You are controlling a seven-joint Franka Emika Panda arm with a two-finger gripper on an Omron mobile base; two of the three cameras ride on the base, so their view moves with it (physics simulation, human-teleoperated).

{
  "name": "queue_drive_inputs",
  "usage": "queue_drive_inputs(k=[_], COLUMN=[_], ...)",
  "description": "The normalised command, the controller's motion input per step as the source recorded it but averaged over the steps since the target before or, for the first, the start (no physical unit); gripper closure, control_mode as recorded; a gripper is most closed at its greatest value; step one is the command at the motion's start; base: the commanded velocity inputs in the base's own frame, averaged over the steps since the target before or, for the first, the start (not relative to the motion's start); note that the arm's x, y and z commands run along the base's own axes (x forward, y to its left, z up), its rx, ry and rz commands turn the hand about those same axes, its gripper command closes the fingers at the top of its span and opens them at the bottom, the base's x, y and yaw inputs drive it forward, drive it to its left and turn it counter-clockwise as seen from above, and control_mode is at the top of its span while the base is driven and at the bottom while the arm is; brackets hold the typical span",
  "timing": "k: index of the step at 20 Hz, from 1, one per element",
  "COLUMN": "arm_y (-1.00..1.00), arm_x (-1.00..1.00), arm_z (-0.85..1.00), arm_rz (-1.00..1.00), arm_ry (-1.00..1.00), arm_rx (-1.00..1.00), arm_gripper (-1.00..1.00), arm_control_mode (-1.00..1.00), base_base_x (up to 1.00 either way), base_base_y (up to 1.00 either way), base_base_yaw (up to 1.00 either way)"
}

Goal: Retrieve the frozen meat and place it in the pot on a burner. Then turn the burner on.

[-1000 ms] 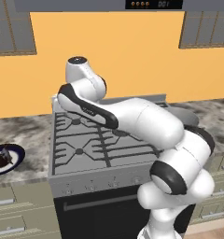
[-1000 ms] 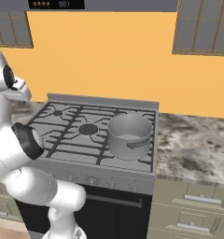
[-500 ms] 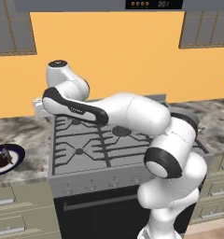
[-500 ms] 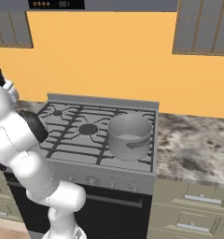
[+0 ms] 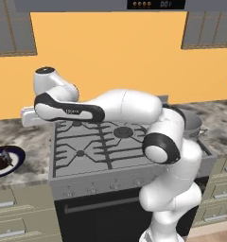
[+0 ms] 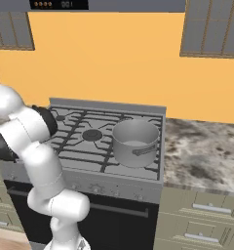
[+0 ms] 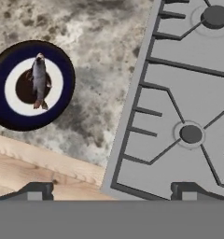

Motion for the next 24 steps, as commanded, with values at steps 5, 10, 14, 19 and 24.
queue_drive_inputs(k=[5,10,14,19,24], arm_y=[0.44,0.16,0.21,0.09,0.22], arm_x=[-0.01,0.01,0.05,0.13,0.04], arm_z=[-0.24,-0.06,-0.01,-0.07,-0.19], arm_rz=[0.10,0.00,0.00,-0.03,-0.03], arm_ry=[0.00,0.00,0.00,-0.01,-0.01], arm_rx=[-0.06,-0.01,0.00,0.00,0.00], arm_gripper=[-1.00,-1.00,-1.00,-1.00,-1.00], arm_control_mode=[-1.00,-1.00,-1.00,-1.00,-1.00], base_base_x=[0.00,0.00,0.00,0.00,0.00], base_base_y=[0.00,0.00,0.00,0.00,0.00], base_base_yaw=[0.00,0.00,0.00,0.00,0.00])
